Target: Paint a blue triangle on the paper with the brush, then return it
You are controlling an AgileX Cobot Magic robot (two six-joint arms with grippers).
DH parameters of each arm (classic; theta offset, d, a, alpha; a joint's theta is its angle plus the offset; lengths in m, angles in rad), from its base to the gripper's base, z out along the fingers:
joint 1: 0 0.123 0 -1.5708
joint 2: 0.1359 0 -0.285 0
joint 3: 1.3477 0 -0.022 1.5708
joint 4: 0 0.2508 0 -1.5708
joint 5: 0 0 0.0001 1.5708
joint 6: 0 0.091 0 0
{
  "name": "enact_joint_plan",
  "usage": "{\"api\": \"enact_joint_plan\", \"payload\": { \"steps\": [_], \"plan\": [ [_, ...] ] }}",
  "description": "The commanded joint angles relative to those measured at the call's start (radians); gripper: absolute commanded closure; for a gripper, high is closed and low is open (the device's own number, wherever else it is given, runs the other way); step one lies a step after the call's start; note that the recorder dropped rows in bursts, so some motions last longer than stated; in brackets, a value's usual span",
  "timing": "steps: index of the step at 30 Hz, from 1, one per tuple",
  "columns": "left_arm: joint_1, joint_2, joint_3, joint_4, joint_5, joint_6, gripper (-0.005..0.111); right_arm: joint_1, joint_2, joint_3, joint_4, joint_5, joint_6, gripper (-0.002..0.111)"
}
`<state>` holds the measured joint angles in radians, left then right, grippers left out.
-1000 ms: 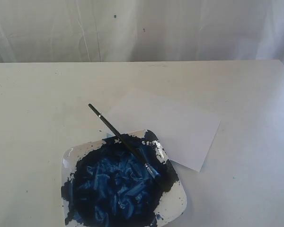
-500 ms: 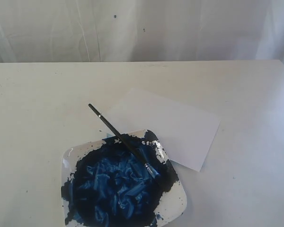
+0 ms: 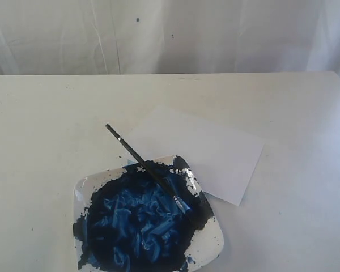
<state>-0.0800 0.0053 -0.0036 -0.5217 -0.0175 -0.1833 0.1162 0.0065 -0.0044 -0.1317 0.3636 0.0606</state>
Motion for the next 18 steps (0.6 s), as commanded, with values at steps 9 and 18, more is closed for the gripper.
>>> {"api": "enact_joint_plan", "payload": {
  "steps": [9,18],
  "plan": [
    [0.001,0.044,-0.282,-0.219,-0.672,0.345,0.107,0.002,-0.007,0.004,-0.001,-0.012,0.002,0.108],
    [-0.003,0.434,-0.537,0.142,-0.482,0.393,0.107,0.002,-0.007,0.004,-0.001,-0.012,0.002,0.108]
  ]
}}
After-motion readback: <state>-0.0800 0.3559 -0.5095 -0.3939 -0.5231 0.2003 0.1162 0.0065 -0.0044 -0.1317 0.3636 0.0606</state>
